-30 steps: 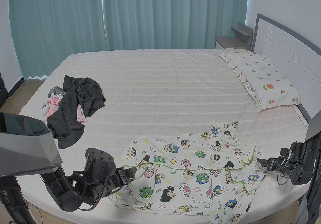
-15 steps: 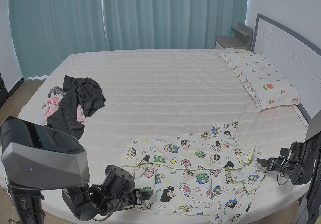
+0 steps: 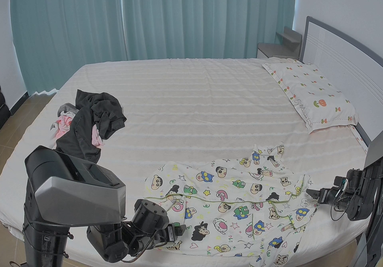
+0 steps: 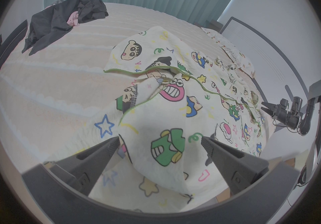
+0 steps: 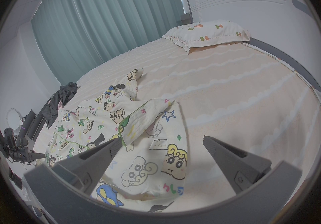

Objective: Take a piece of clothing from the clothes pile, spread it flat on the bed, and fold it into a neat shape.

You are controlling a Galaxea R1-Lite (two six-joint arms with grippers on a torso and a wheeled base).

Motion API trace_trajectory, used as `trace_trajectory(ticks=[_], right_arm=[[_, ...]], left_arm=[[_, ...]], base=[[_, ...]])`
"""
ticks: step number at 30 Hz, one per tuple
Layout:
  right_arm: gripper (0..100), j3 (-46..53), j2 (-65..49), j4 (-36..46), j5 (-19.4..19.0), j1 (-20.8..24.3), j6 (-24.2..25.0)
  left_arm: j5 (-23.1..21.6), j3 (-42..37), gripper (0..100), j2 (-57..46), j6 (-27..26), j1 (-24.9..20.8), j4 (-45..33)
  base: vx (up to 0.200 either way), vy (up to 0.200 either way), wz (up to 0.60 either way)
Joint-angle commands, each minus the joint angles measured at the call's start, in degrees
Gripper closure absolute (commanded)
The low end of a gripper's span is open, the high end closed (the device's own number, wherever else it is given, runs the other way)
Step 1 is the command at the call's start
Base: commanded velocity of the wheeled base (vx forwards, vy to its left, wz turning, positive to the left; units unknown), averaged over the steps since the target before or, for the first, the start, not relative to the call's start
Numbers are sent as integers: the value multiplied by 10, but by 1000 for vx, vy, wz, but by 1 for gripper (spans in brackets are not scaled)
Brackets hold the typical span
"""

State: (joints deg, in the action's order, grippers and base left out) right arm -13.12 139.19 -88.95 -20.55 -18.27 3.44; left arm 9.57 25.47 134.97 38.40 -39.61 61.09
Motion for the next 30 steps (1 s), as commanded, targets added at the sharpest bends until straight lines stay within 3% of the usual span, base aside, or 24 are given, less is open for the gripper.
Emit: trace_trajectory(ticks=[1, 13, 20, 30], right_arm=[[0, -1, -1, -10, 0, 0, 0], [0, -1, -1, -10, 0, 0, 0], [0, 0, -1, -10, 0, 0, 0], [0, 0, -2, -10, 0, 0, 0]], left_arm=[[3, 4, 100, 6, 0, 1, -1], [79, -3, 100, -8, -2, 10, -4], [95, -7, 100, -60, -53, 29, -3], [94, 8, 100, -66, -101, 118, 20]], base=[[0, 0, 0], [0, 0, 0], [0, 0, 0], [0, 0, 0]])
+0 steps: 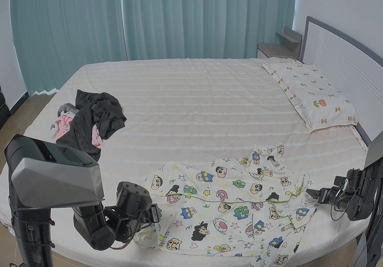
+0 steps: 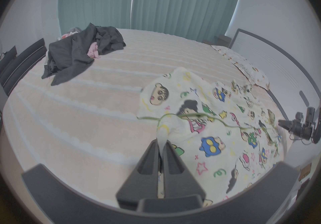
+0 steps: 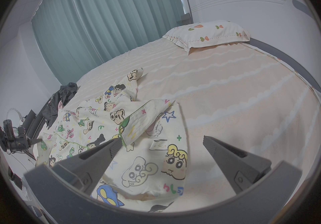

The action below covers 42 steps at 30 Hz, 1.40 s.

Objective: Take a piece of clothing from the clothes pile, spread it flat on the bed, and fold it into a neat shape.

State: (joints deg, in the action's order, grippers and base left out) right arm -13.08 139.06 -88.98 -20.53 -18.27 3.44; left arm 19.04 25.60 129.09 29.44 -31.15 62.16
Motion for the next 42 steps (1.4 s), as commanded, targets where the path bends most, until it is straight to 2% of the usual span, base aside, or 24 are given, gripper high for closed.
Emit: trace_trajectory(ticks=[1, 5, 6, 15, 24, 25, 32, 38, 42], right_arm=[[0, 0, -1, -10, 0, 0, 0], [0, 0, -2, -10, 0, 0, 0], [0, 0, -2, -10, 0, 0, 0], [0, -1, -1, -10, 0, 0, 0], [0, -1, -1, -10, 0, 0, 1], [0, -1, -1, -10, 0, 0, 0], [0, -1, -2, -10, 0, -1, 1], [0, 0, -13, -10, 0, -4, 3], [0, 5, -22, -10, -4, -4, 3]], left_arm=[[-2, 10, 100, -6, -18, 43, 15], [-5, 14, 100, -4, -22, 57, 20], [-12, 23, 100, -2, -22, 72, 22], [-54, 72, 100, 8, -22, 105, 21], [-66, 88, 100, 35, -23, 114, 20], [-66, 88, 0, 37, -23, 114, 21], [-66, 93, 0, 43, -22, 121, 21], [-73, 67, 0, 11, -16, 137, 20], [-135, -5, 0, -90, 14, 133, 20]], base=[[0, 0, 0], [0, 0, 0], [0, 0, 0], [0, 0, 0], [0, 0, 0], [0, 0, 0], [0, 0, 0], [0, 0, 0], [0, 0, 0]])
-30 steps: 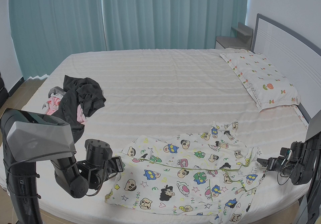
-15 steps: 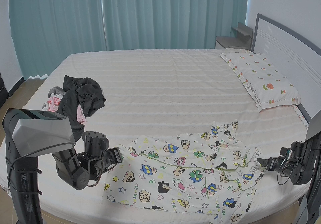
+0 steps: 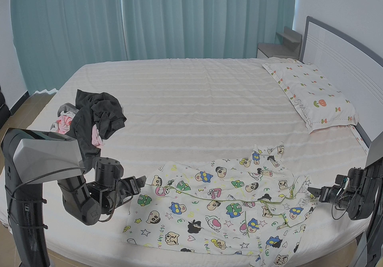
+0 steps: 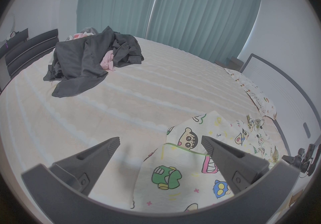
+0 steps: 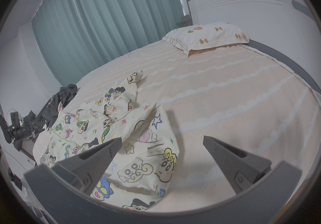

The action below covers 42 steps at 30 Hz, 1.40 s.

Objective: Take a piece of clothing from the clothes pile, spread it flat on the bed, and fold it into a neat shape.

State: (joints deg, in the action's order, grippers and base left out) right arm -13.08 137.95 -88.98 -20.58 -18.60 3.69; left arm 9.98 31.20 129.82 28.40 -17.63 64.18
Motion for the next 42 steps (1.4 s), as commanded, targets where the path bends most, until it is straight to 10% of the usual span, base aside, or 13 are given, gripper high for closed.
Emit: trace_trajectory(ticks=[1, 14, 42], right_arm=[[0, 6, -12, -10, -6, 1, 0], [0, 22, -22, -10, -19, 10, 0], [0, 18, -18, -10, -19, 11, 1]], left_arm=[[-52, -67, 0, -111, 30, -5, 0], [-73, -37, 0, -126, 75, -83, -6], [-33, -35, 0, -66, 125, -106, 2]], base=[[0, 0, 0], [0, 0, 0], [29, 0, 0]])
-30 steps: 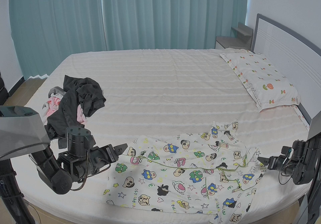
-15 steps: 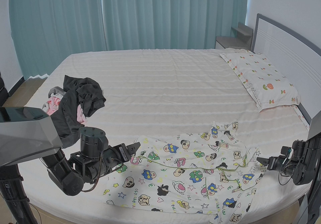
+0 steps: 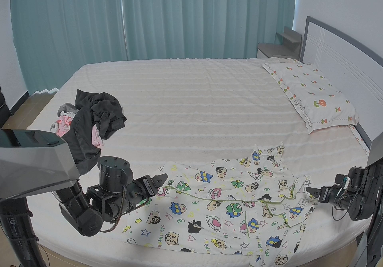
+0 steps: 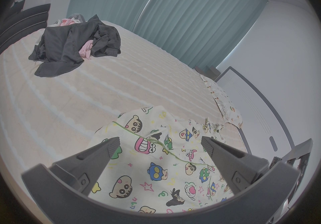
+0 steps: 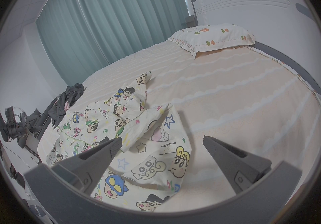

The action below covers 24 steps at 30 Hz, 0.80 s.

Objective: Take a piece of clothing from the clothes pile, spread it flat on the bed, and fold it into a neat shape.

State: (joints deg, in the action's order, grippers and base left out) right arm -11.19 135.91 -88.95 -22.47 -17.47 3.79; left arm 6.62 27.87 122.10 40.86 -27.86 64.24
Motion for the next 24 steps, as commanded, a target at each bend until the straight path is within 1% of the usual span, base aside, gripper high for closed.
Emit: trace_trajectory(ticks=[1, 2, 7, 10, 13, 14, 17, 18, 19, 20, 21, 22, 24], right_arm=[[0, -1, 2, -10, 0, 0, 0], [0, -1, 2, -10, 0, 0, 0], [0, -1, 4, -10, 0, 0, 0], [0, -1, 4, -10, 0, 0, 0], [0, -1, 5, -10, 0, 1, 0], [0, -1, 5, -10, 0, 1, 0], [0, -1, 6, -10, 0, 1, 0], [0, -1, 6, -10, 0, 1, 0], [0, -1, 6, -10, 0, 1, 0], [0, -1, 6, -10, 0, 1, 0], [0, -1, 8, -10, 0, 1, -1], [0, -1, 8, -10, 0, 1, -1], [0, -1, 9, -10, 0, 1, -1]], left_arm=[[1, -2, 0, 12, -1, -4, 2], [2, -1, 0, 11, -1, -4, 2], [1, 3, 0, 11, -2, -4, 2], [-6, 26, 0, 24, -1, 5, -8], [-6, 78, 0, 63, 1, 29, -26], [-6, 81, 0, 65, 1, 30, -27], [-16, 151, 0, 96, -3, 54, -88], [-16, 151, 0, 96, -3, 54, -88], [-42, 193, 0, 105, -18, 61, -133], [-44, 197, 0, 106, -20, 62, -136], [-60, 224, 0, 113, -44, 65, -169], [-68, 243, 0, 118, -59, 65, -185], [-75, 266, 0, 122, -74, 65, -204]], base=[[200, 0, 0], [200, 0, 0], [0, 0, 0], [0, 0, 0], [0, 0, 0], [0, 0, 0], [0, 0, 0], [0, 0, 0], [0, 0, 0], [0, 0, 0], [0, 0, 0], [0, 0, 0], [0, 0, 0]])
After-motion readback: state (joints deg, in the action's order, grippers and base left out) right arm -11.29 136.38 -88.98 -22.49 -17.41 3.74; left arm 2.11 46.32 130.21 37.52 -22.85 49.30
